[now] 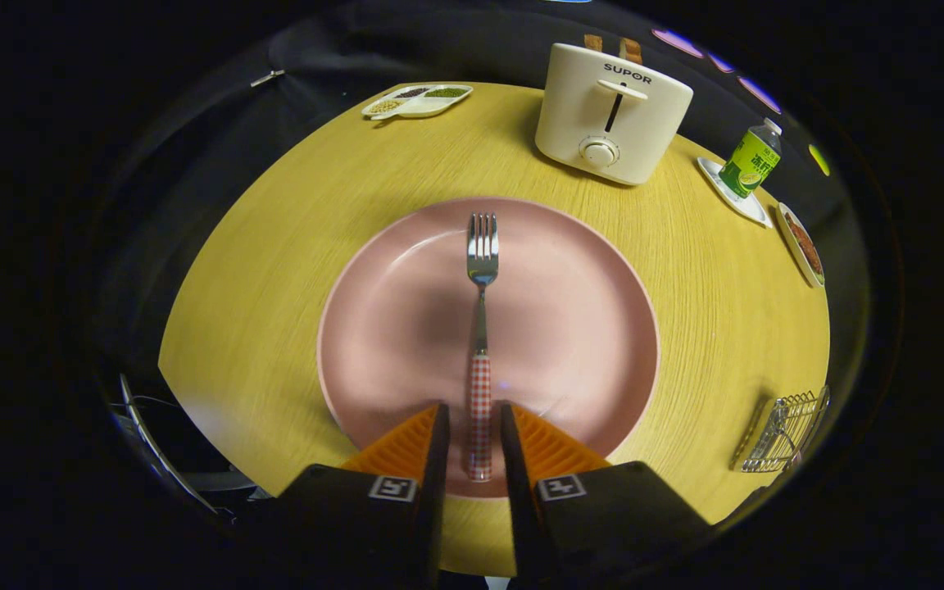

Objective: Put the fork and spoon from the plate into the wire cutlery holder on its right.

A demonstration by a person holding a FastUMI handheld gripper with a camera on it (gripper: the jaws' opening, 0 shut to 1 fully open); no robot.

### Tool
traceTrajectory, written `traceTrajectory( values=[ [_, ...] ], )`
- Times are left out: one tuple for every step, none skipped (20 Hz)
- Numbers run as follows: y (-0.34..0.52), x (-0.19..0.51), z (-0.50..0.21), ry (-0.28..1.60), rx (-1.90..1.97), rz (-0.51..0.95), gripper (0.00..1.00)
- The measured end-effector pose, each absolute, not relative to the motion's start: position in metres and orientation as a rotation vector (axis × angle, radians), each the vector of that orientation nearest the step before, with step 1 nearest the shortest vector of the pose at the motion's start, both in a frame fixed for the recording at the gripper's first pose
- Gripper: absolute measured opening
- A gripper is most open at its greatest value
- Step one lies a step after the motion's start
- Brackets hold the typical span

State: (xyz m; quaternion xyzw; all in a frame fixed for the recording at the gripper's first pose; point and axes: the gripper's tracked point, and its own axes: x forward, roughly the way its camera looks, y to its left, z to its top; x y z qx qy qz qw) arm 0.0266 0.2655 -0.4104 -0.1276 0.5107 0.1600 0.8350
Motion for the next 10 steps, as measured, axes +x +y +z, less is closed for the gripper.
traceTrajectory(
  values=[
    [0.265,0.029,-0.410,1.082,-0.276,0.332,0.25],
    [0.263,0.029,-0.409,1.089,-0.267,0.329,0.25],
    [0.264,0.028,-0.410,1.096,-0.264,0.334,0.15],
    [0.264,0.028,-0.411,1.109,-0.262,0.344,0.15],
    [0.264,0.029,-0.411,1.122,-0.256,0.357,0.13],
    [0.263,0.027,-0.409,1.137,-0.249,0.370,0.12],
    [0.263,0.026,-0.409,1.151,-0.243,0.380,0.10],
    [0.261,0.026,-0.407,1.155,-0.238,0.383,0.10],
    [0.260,0.025,-0.404,1.156,-0.234,0.388,0.10],
    [0.259,0.026,-0.399,1.150,-0.228,0.390,0.10]
  ],
)
